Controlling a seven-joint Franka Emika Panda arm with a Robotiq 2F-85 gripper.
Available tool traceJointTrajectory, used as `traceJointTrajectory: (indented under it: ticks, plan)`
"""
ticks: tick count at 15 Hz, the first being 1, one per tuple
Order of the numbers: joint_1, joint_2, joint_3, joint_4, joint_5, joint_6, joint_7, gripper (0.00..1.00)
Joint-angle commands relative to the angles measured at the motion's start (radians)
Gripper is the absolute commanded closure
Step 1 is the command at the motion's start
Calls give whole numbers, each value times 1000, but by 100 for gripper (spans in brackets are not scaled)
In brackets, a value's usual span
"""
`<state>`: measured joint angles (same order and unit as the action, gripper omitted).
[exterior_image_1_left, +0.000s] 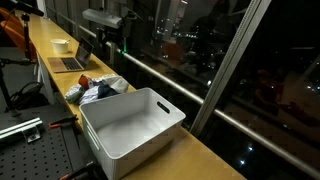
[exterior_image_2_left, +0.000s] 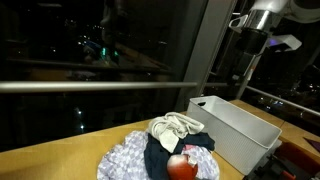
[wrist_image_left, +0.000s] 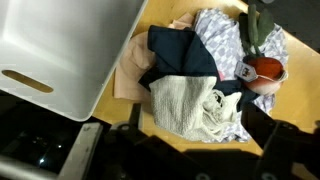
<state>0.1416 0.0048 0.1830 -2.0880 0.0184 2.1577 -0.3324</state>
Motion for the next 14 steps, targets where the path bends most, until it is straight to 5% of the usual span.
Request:
traceJointTrajectory:
  ticks: [1, 14]
  plan:
    - [22, 16, 5, 22, -56, 7, 23, 0]
    - [263, 439, 96, 314, -154, -36, 372, 0]
